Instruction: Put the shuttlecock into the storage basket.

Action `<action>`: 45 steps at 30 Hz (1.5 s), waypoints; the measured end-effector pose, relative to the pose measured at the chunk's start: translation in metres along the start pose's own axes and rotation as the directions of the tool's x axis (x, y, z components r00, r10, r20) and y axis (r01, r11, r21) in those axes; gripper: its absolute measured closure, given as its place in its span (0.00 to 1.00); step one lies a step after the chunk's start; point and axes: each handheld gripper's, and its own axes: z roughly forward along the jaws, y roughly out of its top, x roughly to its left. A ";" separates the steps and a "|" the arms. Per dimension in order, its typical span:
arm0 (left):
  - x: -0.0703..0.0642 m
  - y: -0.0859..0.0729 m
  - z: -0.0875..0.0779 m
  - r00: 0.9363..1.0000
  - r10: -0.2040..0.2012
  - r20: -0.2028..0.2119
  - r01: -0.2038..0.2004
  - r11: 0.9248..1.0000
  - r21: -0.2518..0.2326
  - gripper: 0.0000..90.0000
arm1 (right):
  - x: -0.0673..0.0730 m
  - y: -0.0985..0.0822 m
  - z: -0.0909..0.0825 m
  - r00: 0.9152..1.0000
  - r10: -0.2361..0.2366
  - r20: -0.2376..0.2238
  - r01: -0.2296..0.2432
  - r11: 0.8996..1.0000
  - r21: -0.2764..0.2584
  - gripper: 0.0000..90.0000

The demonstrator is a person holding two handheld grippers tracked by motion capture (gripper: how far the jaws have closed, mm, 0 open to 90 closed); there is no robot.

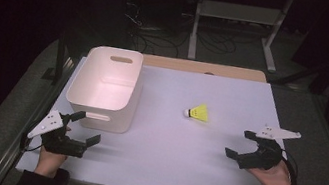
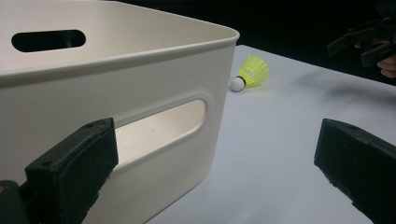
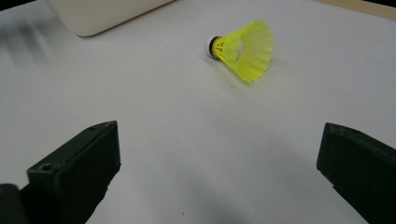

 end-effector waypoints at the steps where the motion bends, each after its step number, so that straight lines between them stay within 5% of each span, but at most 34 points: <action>1: 0.000 0.000 0.000 1.000 0.000 0.000 0.000 1.000 -0.001 0.00 | 0.000 0.001 0.000 1.000 -0.002 -0.001 0.002 1.000 -0.004 0.00; 45: -0.001 -0.001 -0.002 1.000 0.001 0.002 -0.001 1.000 -0.001 0.00 | 0.007 0.044 0.013 0.996 -0.067 -0.062 0.071 0.996 0.058 0.00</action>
